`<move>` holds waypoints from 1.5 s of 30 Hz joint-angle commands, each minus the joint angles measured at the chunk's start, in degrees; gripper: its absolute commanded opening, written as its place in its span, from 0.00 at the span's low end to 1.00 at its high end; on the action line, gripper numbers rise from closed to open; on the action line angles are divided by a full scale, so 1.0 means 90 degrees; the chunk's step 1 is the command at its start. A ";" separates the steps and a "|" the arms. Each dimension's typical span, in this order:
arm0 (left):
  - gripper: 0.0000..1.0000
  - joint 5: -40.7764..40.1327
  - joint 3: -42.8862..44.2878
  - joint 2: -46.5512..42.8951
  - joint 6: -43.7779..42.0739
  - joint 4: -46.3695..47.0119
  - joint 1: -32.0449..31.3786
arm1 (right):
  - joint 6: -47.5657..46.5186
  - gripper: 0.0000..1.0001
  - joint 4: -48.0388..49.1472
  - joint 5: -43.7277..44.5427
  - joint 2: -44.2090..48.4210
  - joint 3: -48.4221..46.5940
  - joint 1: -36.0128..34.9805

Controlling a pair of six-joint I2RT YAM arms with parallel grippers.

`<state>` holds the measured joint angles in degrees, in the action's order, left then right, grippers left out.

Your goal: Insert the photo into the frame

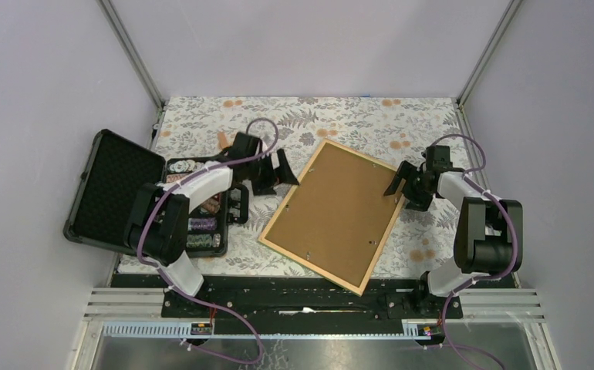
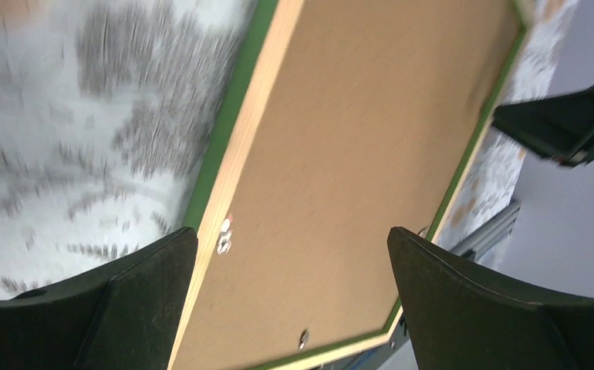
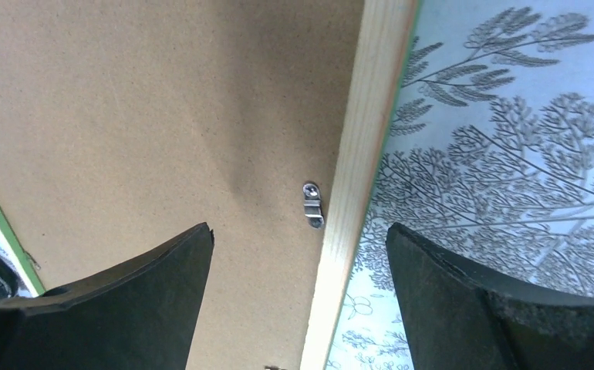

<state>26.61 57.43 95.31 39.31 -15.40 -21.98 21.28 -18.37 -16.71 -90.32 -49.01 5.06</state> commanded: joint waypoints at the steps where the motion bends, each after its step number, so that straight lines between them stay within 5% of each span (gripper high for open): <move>1: 0.99 -0.0421 0.1604 0.0383 -0.0623 -0.0657 0.0039 | -0.0097 0.88 -0.0548 0.0684 0.0507 -0.0282 -0.0036; 8: 0.99 0.0157 0.2670 0.1501 -0.0335 -0.0657 0.0043 | 0.0067 0.64 -0.0481 0.0365 0.0354 -0.0358 -0.0035; 17: 0.99 0.0640 0.1819 0.1649 -0.0043 0.0145 0.0034 | 0.0060 0.57 -0.0462 0.0403 -0.0163 -0.0614 -0.0039; 23: 0.99 0.1071 0.1487 0.1655 0.0461 0.0647 0.0044 | 0.0010 0.38 -0.0477 0.0464 -0.0359 -0.0621 -0.0045; 45: 0.99 0.1271 0.1208 0.1761 0.0749 0.1033 0.0187 | -0.0255 0.44 -0.0596 0.0908 -0.0538 -0.0448 -0.0053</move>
<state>35.40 68.42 110.87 45.15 -8.88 -20.45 20.51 -22.85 -10.94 -95.09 -53.41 4.93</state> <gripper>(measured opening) 0.987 0.451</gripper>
